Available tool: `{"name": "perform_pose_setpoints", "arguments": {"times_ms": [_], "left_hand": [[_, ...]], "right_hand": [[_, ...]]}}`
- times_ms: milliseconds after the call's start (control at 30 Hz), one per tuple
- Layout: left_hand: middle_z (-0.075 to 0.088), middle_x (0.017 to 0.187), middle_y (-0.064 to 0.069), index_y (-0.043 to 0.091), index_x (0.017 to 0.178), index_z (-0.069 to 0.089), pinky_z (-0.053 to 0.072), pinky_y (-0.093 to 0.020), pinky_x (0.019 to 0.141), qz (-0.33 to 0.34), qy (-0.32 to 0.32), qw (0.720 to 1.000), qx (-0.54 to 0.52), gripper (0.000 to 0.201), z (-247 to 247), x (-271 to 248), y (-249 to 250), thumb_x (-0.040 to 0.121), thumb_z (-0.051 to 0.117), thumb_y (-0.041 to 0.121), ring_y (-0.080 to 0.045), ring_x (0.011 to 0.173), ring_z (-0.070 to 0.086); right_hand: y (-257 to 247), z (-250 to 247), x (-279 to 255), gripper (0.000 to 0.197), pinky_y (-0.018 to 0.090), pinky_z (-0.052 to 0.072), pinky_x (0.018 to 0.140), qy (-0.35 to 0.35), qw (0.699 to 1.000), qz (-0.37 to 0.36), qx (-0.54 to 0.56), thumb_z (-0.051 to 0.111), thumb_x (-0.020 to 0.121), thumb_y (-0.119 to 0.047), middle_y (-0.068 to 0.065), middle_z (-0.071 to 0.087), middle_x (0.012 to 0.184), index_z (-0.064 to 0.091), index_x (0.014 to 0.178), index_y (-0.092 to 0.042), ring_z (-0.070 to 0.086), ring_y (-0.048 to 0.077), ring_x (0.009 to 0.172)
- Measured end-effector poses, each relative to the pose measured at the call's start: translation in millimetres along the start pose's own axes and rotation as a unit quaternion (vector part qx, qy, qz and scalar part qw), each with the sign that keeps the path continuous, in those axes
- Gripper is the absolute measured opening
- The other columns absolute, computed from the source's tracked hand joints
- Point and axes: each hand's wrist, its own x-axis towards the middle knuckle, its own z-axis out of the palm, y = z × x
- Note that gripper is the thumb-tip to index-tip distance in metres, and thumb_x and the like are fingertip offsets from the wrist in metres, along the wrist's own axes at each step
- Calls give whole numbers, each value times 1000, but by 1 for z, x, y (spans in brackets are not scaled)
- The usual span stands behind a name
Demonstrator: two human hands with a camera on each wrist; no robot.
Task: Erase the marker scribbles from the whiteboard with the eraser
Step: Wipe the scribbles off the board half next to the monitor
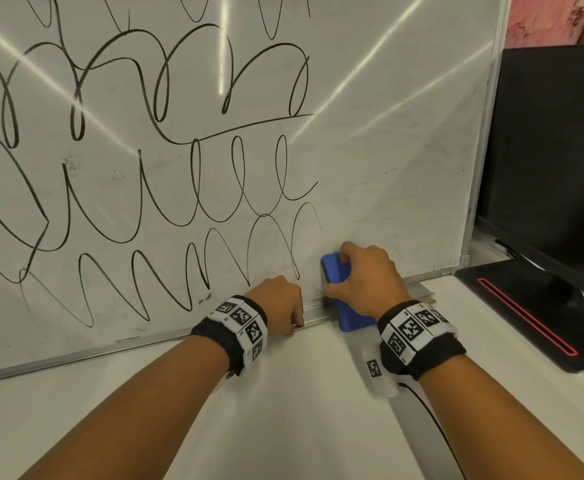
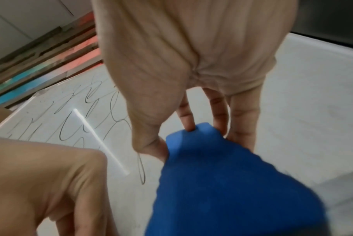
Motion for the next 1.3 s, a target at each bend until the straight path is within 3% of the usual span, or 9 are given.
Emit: {"name": "perform_pose_setpoints", "arguments": {"times_ms": [133, 367, 533, 633, 733, 900, 1000, 1133, 1300], "left_hand": [[74, 105, 4, 20, 108, 77, 51, -22, 85, -1, -10, 1000, 0, 24, -1, -1, 0, 84, 76, 19, -14, 97, 66], [74, 105, 5, 21, 109, 77, 53, -25, 89, 0, -1, 1000, 1, 25, -1, -3, 0, 84, 76, 20, -14, 98, 66], [73, 108, 5, 23, 110, 77, 49, -22, 91, 9, 9, 1000, -4, 24, 2, -4, -4, 87, 73, 21, -13, 104, 62], [72, 112, 5, 23, 114, 75, 42, -17, 86, 19, 23, 999, -15, 25, 5, -6, -9, 90, 70, 23, -13, 107, 61], [71, 114, 5, 27, 119, 73, 37, -16, 85, 25, 34, 999, -11, 28, 10, -6, -13, 92, 67, 24, -14, 110, 55], [70, 114, 3, 34, 123, 69, 37, -20, 86, 20, 36, 999, -18, 32, 16, -10, -18, 93, 63, 25, -17, 108, 53], [70, 114, 3, 34, 126, 67, 34, -18, 84, 26, 43, 998, -23, 34, 17, -14, -20, 95, 59, 23, -17, 109, 53], [68, 118, -1, 35, 127, 66, 36, -20, 87, 33, 49, 998, -26, 37, 20, -15, -22, 96, 55, 19, -19, 112, 51], [71, 118, 1, 33, 126, 67, 47, -30, 98, 42, 48, 998, -29, 36, 25, -17, -26, 96, 51, 20, -19, 109, 58]], "right_hand": [[-9, -5, 8, 51, 28, 41, 61, 59, 998, -3, 34, 81, 73, -40, 6, 49, 99, 53, 112, -21, 52, 22, 79], [0, 2, 4, 51, 27, 41, 57, -13, 1000, 5, 0, 83, 69, -45, 3, 51, 95, 49, 102, -24, 52, 18, 74], [-16, -5, 17, 51, 29, 43, 65, 123, 990, -45, 41, 75, 76, -45, 2, 48, 103, 53, 118, -26, 52, 20, 83], [-25, -2, 21, 52, 27, 45, 72, 160, 981, -60, 86, 74, 80, -41, 1, 46, 111, 56, 126, -25, 50, 18, 90], [-21, 5, 19, 53, 27, 47, 75, 152, 982, -76, 88, 76, 78, -39, 1, 45, 110, 58, 126, -25, 51, 18, 91], [-20, 4, 12, 56, 29, 40, 69, 72, 995, -57, 37, 77, 70, -47, 3, 48, 103, 55, 117, -27, 52, 22, 83], [-25, 2, 17, 53, 27, 39, 70, 112, 990, -73, 49, 76, 74, -45, 2, 47, 103, 57, 119, -26, 51, 20, 83], [-39, 1, 30, 49, 24, 43, 75, 194, 969, -107, 105, 74, 83, -38, 4, 49, 116, 59, 126, -22, 51, 16, 93], [-38, 7, 28, 52, 25, 44, 73, 176, 973, -105, 105, 79, 77, -40, 2, 47, 110, 61, 123, -23, 51, 17, 88]]}}
